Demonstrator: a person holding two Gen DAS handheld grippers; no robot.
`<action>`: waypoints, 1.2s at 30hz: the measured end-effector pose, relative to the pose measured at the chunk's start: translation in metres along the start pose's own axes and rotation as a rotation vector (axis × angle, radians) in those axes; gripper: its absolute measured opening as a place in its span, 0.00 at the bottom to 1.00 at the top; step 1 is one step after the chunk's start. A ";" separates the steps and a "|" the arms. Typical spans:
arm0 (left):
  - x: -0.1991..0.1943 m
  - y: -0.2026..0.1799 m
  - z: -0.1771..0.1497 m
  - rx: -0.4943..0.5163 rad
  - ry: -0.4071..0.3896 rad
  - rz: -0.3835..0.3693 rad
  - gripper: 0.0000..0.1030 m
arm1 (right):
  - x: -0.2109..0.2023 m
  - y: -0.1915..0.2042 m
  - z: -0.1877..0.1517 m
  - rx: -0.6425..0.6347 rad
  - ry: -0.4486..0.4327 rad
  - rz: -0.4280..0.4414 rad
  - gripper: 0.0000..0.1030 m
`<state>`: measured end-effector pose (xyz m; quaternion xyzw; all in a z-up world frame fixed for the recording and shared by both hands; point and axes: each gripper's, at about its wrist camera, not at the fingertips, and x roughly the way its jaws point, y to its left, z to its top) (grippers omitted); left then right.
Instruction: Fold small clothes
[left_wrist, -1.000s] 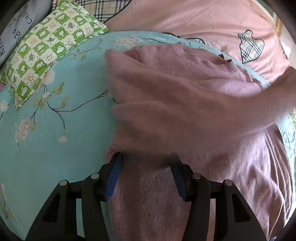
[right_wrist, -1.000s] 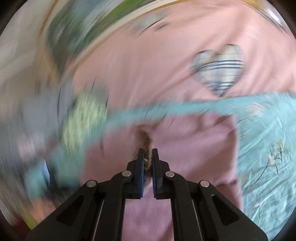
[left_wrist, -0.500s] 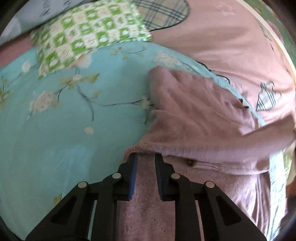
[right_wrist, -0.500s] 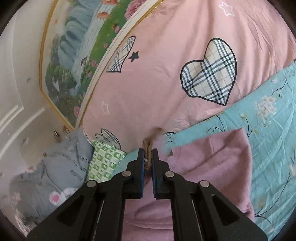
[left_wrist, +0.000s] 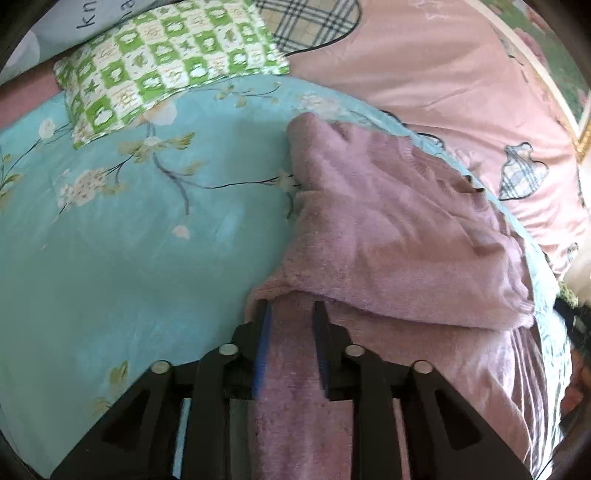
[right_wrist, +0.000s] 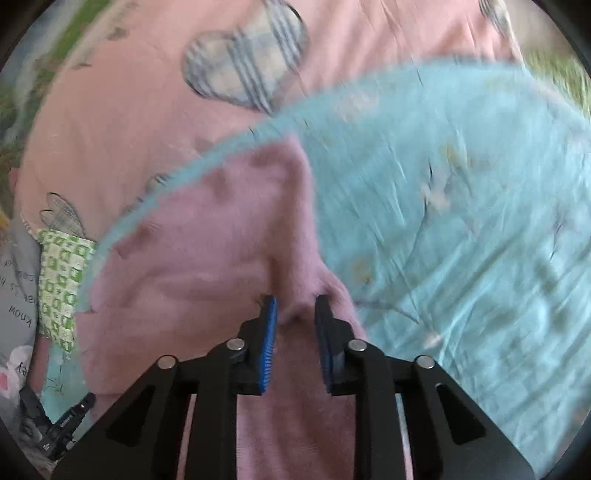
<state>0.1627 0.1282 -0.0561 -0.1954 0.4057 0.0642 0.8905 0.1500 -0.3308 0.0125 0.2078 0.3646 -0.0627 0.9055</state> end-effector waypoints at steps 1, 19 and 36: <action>-0.001 -0.001 0.000 0.009 -0.009 -0.015 0.34 | 0.002 0.017 0.003 -0.034 0.017 0.057 0.24; 0.018 0.010 0.011 0.009 0.016 -0.213 0.40 | 0.200 0.352 -0.027 -0.633 0.457 0.385 0.59; 0.012 0.031 0.000 -0.081 0.014 -0.199 0.00 | 0.250 0.329 -0.041 -0.488 0.398 0.402 0.12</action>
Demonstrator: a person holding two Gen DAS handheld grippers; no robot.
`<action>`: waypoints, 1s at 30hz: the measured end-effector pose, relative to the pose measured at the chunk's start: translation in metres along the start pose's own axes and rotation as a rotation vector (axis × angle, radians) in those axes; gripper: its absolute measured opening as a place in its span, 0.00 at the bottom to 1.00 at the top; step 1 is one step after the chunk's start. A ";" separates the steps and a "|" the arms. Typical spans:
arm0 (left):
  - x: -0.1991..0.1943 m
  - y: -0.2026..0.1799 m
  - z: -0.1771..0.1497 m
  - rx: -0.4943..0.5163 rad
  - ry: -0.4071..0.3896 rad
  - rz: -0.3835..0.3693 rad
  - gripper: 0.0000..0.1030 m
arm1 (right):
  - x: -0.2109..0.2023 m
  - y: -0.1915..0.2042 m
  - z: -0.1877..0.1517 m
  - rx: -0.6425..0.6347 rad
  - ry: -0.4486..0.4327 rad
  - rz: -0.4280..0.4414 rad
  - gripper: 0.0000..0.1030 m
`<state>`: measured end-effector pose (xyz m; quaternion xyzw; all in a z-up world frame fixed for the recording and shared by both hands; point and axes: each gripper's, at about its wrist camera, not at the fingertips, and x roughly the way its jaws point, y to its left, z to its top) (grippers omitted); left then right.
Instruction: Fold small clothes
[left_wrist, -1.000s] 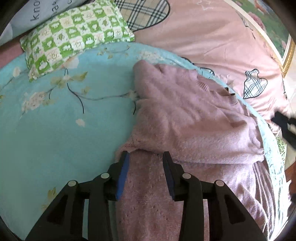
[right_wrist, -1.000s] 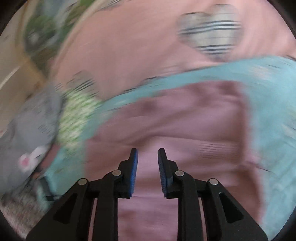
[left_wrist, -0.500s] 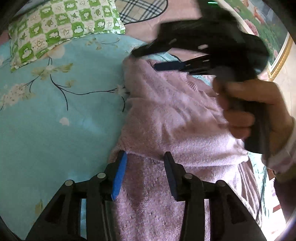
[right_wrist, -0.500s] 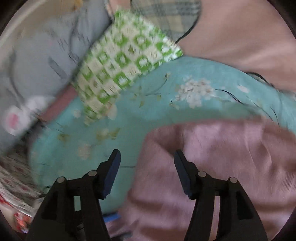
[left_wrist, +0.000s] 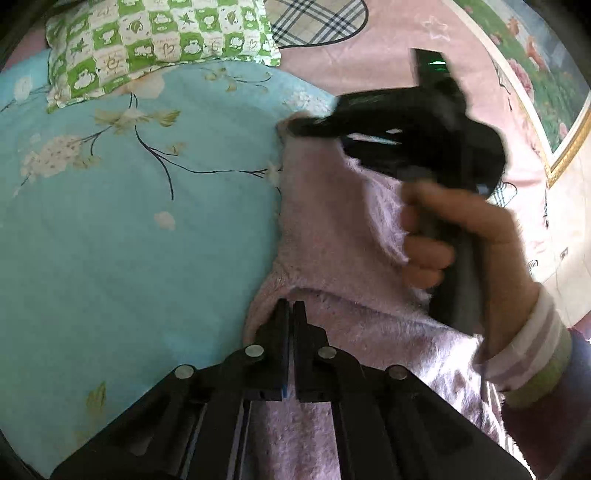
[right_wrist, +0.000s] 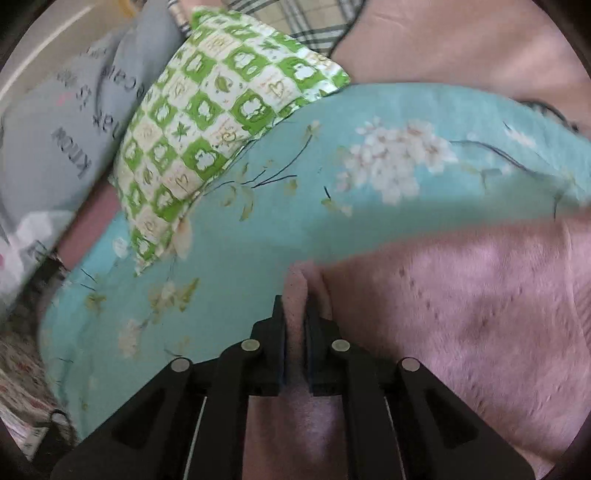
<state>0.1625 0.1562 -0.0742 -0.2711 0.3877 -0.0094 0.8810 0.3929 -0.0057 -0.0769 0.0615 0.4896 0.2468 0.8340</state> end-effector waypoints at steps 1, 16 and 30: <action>-0.002 0.002 -0.001 -0.008 -0.003 -0.001 0.01 | -0.015 0.000 0.000 0.003 -0.024 0.000 0.15; -0.044 -0.030 -0.030 0.078 0.030 0.066 0.22 | -0.230 -0.067 -0.146 0.223 -0.270 -0.068 0.60; -0.130 -0.039 -0.107 0.131 0.154 -0.033 0.35 | -0.340 -0.082 -0.316 0.396 -0.333 -0.176 0.60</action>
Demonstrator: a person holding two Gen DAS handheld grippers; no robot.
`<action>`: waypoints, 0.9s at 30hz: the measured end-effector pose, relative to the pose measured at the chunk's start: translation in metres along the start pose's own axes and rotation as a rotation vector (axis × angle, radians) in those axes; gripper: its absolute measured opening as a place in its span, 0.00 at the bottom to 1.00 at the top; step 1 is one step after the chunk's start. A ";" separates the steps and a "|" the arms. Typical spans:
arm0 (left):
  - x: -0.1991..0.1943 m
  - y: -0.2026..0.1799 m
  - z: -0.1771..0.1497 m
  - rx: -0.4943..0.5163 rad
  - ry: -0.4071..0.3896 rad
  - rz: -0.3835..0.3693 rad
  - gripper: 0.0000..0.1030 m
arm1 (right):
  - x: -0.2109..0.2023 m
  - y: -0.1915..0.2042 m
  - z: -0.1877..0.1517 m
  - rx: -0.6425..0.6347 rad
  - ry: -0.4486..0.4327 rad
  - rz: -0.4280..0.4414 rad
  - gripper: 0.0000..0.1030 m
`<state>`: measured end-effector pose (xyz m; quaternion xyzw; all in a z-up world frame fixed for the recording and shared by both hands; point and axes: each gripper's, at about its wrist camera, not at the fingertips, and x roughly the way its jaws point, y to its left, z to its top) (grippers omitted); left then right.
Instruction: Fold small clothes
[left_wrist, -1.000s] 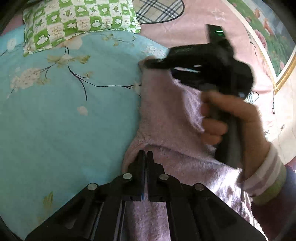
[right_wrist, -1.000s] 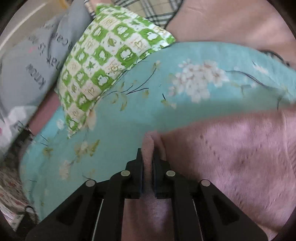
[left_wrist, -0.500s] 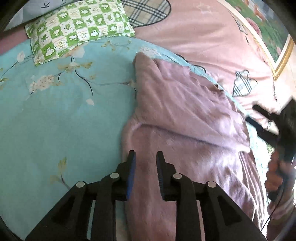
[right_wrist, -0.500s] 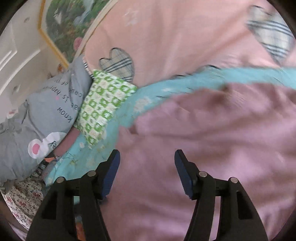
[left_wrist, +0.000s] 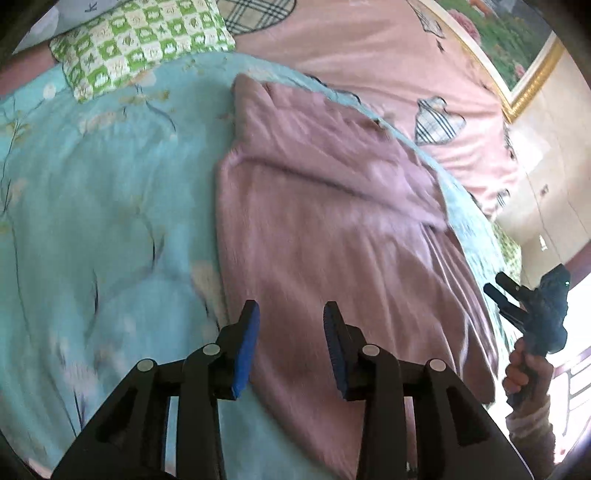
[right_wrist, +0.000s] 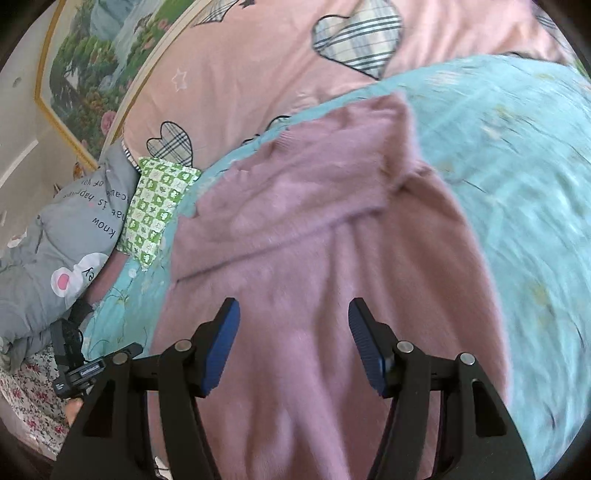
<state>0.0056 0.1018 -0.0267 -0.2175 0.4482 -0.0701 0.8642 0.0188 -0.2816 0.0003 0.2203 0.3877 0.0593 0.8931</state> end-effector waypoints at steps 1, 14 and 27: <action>-0.004 -0.001 -0.009 -0.002 0.013 -0.011 0.35 | -0.009 -0.003 -0.005 0.002 -0.008 -0.001 0.60; 0.007 -0.020 -0.092 -0.046 0.184 -0.083 0.42 | -0.083 -0.032 -0.063 0.047 -0.103 -0.039 0.60; 0.027 -0.025 -0.085 -0.107 0.162 -0.204 0.08 | -0.118 -0.066 -0.101 0.073 -0.062 -0.126 0.61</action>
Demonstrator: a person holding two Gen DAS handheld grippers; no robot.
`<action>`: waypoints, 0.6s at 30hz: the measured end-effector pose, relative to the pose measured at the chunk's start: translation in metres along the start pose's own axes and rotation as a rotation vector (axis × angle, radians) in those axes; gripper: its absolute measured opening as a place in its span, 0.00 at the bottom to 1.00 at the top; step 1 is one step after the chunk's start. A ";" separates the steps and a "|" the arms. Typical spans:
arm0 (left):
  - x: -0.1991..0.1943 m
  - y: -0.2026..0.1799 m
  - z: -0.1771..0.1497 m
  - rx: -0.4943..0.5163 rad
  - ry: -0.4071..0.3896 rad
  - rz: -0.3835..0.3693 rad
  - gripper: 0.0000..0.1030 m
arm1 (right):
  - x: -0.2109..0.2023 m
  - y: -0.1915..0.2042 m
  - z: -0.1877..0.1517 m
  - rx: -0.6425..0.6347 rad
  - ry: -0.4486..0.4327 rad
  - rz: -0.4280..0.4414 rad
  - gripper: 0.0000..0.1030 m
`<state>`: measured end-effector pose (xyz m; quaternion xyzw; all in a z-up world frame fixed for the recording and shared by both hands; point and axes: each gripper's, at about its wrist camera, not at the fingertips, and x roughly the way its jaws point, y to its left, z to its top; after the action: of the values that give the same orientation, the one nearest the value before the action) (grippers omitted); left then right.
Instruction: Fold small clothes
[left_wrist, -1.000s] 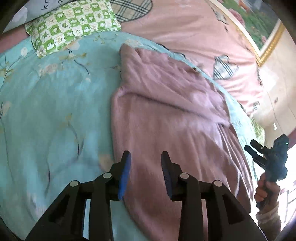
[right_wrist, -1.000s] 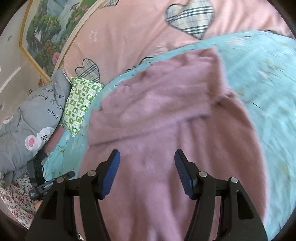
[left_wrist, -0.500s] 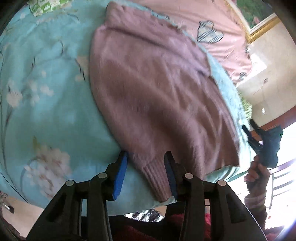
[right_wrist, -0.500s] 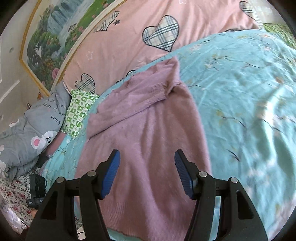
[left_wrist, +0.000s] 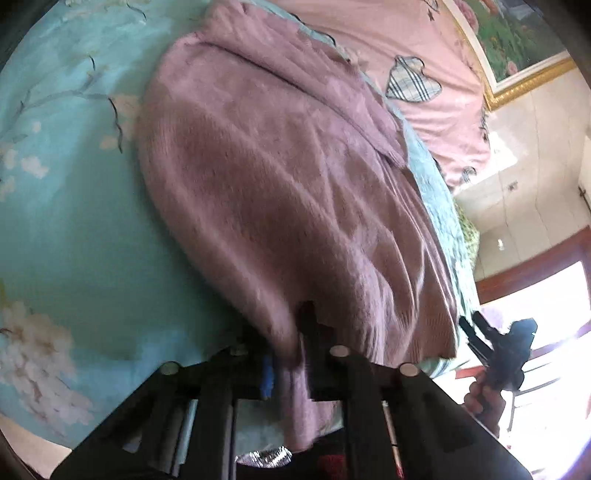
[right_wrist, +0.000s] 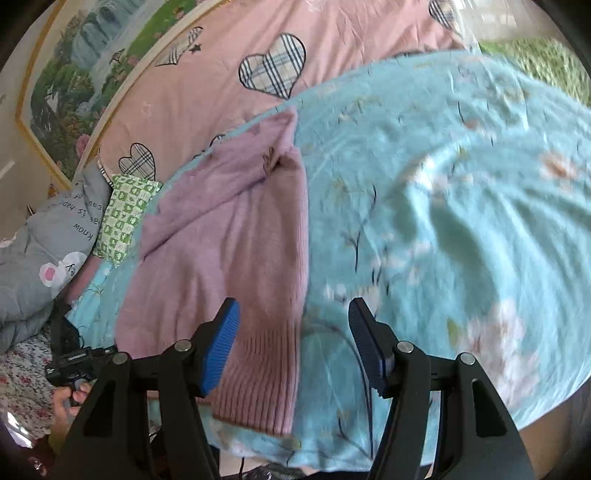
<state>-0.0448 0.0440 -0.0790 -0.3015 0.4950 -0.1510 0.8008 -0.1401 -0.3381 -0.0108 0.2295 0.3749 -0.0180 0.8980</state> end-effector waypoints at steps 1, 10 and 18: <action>-0.003 0.001 -0.003 0.007 -0.001 -0.004 0.06 | 0.005 0.001 -0.004 -0.004 0.031 0.020 0.61; -0.058 0.002 -0.017 0.083 -0.103 0.007 0.03 | 0.025 0.009 -0.013 -0.016 0.133 0.054 0.06; -0.053 0.015 -0.027 0.125 -0.034 0.061 0.04 | -0.003 -0.020 -0.018 0.044 0.124 0.094 0.06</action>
<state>-0.0938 0.0750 -0.0599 -0.2383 0.4801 -0.1519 0.8304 -0.1589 -0.3487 -0.0279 0.2673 0.4183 0.0302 0.8675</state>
